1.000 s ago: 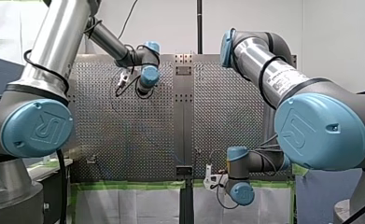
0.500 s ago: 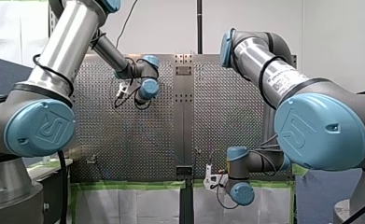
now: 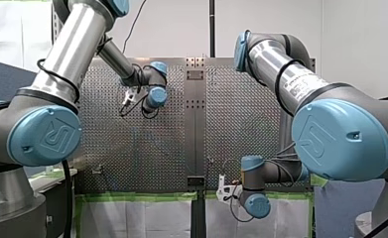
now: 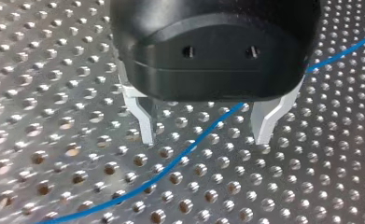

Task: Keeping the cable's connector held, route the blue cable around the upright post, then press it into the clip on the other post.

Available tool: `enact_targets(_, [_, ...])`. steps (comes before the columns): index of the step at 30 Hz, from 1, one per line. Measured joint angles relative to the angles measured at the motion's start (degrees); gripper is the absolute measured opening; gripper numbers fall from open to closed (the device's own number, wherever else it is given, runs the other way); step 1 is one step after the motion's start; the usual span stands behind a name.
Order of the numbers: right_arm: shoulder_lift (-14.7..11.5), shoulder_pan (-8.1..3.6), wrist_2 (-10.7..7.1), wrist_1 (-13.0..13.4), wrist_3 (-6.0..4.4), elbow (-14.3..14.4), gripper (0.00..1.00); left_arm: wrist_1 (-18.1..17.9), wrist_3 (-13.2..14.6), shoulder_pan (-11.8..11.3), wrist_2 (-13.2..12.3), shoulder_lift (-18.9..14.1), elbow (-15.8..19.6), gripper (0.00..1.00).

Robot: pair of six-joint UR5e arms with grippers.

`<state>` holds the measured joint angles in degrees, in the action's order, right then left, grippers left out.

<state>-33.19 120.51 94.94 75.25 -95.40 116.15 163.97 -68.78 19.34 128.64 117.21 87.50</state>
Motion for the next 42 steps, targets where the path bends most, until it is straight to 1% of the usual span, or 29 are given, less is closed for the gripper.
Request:
enact_targets(3, [0.0,0.02,-0.04,0.0,0.0,0.0,0.0,-0.1,0.5,0.2,-0.1,1.3,0.0,1.0])
enact_targets(8, [0.0,0.02,-0.17,0.0,-0.05,0.0,0.0,-0.4,1.7,0.5,0.1,2.1,0.0,1.0])
enact_targets(12, [0.0,0.03,-0.25,0.0,-0.07,0.0,0.0,-0.4,3.4,0.7,0.8,3.7,-0.1,1.0])
enact_targets(15, [0.0,0.03,-0.26,0.0,-0.07,0.0,0.0,-0.5,4.0,1.0,1.4,5.3,0.0,1.0])
enact_targets(18, [0.0,0.03,-0.27,0.0,-0.07,0.0,0.0,-0.5,4.2,1.2,1.8,6.5,0.0,1.0])
enact_targets(23, [0.0,0.07,-0.28,0.0,-0.07,0.0,0.0,-0.5,4.4,1.3,2.2,7.4,0.0,1.0])
enact_targets(30, [0.0,0.12,-0.58,0.0,-0.07,0.0,0.0,-0.5,4.5,1.6,4.1,10.2,0.0,1.0])
enact_targets(33, [0.0,0.13,-0.61,0.0,-0.07,0.0,0.0,-0.5,4.5,1.7,4.9,10.6,0.0,1.0])
enact_targets(38, [0.0,0.13,-0.65,0.0,-0.07,0.0,0.0,-0.5,4.3,1.9,5.3,11.1,0.0,1.0])
enact_targets(42, [0.0,0.18,-0.69,0.1,-0.07,0.0,0.0,-0.1,3.8,2.4,5.2,12.7,0.0,1.0])
